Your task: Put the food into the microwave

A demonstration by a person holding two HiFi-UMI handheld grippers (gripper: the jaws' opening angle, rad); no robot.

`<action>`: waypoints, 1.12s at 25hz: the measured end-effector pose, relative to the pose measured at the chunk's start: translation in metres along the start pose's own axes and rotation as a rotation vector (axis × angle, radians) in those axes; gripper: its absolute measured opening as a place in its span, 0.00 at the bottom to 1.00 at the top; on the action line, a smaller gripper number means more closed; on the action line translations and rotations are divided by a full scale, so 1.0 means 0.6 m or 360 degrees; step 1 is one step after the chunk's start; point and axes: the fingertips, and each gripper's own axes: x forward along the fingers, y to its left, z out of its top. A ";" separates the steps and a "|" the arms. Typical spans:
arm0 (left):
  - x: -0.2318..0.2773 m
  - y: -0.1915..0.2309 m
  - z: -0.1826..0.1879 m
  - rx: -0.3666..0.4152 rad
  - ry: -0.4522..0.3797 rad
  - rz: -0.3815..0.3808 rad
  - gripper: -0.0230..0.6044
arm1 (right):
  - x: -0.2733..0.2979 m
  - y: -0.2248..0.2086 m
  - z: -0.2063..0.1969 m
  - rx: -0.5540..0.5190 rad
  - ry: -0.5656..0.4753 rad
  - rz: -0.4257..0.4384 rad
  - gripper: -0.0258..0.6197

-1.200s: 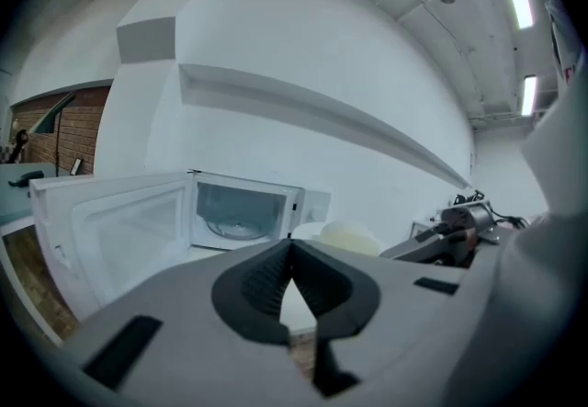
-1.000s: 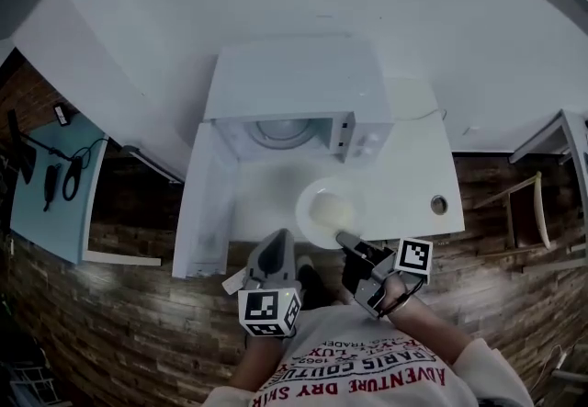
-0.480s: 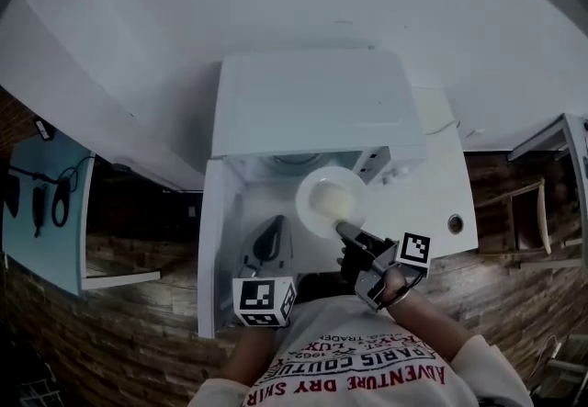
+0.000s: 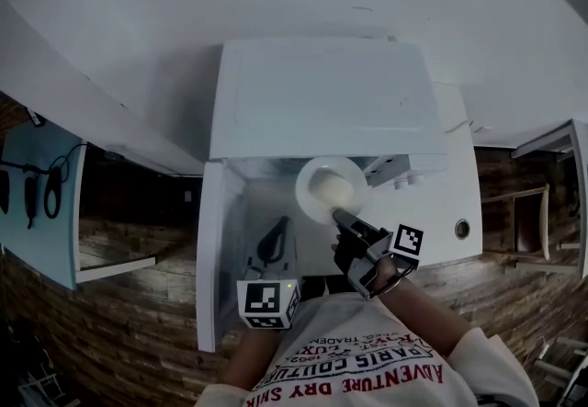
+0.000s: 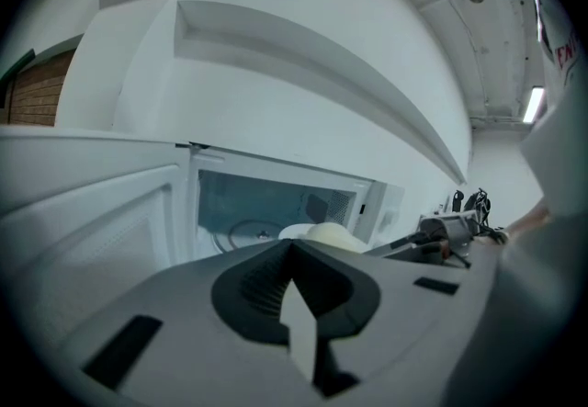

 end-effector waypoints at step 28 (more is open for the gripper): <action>0.010 0.038 -0.112 -0.0117 0.0184 0.0070 0.04 | 0.183 -0.065 0.094 0.0038 -0.0241 0.0031 0.08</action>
